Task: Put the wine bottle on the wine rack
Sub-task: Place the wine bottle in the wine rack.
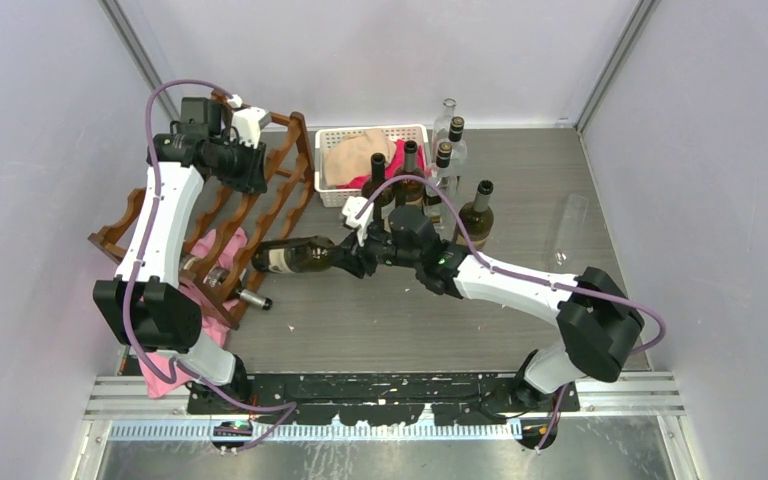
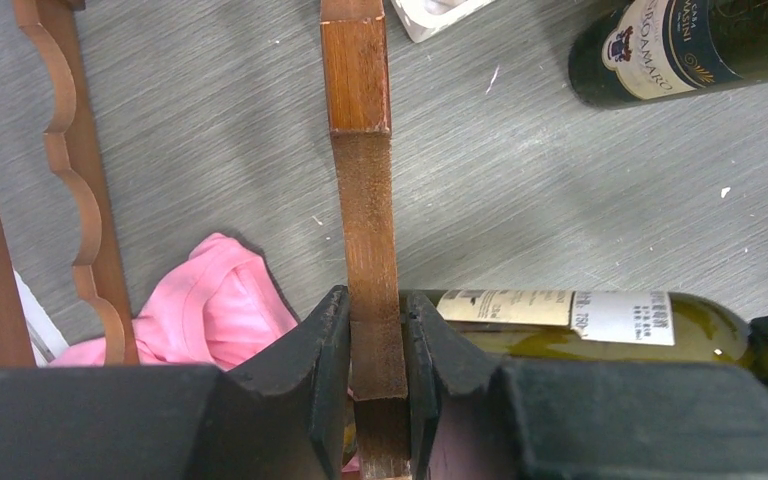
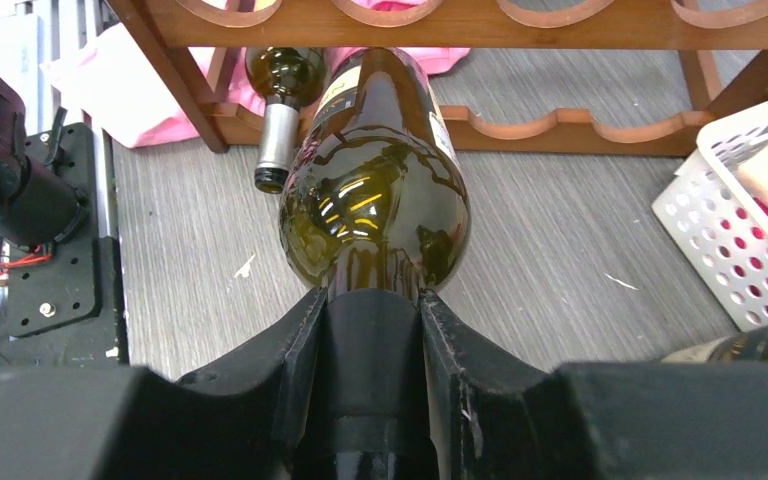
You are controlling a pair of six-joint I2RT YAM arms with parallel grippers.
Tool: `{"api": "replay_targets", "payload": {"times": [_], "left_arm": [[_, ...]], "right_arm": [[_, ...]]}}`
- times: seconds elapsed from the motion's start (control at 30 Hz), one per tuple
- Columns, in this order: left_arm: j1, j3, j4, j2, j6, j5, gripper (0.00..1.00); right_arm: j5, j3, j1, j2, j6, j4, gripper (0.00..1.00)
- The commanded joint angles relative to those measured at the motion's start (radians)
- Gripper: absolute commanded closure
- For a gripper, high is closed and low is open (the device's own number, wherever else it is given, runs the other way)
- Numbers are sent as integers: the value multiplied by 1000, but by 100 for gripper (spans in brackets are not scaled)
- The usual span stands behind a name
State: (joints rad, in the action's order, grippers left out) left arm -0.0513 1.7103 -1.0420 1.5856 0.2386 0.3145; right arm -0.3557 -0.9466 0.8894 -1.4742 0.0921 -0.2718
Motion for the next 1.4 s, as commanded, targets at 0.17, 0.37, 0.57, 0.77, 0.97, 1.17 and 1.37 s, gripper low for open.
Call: {"api": "replay_targets", "payload": {"times": [0.17, 0.37, 0.57, 0.77, 0.97, 1.17, 1.37], "left_arm": [[-12, -9, -17, -49, -34, 130, 77], [-12, -15, -21, -50, -36, 144, 79], [-13, -17, -21, -45, -36, 164, 80], [-13, -21, -21, -39, -38, 173, 80], [-12, -17, -20, -34, -45, 182, 80], [-12, -10, -19, -33, -51, 189, 79], [-12, -18, 8, -36, -81, 179, 77]], "right_arm": [[61, -24, 29, -28, -89, -373, 99], [136, 1, 36, -71, -124, -483, 99], [171, 46, 52, -123, -146, -579, 99], [187, 86, 74, -184, -114, -640, 99], [251, 121, 129, -278, 3, -676, 97], [295, 76, 153, -387, 39, -678, 94], [307, -13, 172, -518, 82, -676, 85]]}}
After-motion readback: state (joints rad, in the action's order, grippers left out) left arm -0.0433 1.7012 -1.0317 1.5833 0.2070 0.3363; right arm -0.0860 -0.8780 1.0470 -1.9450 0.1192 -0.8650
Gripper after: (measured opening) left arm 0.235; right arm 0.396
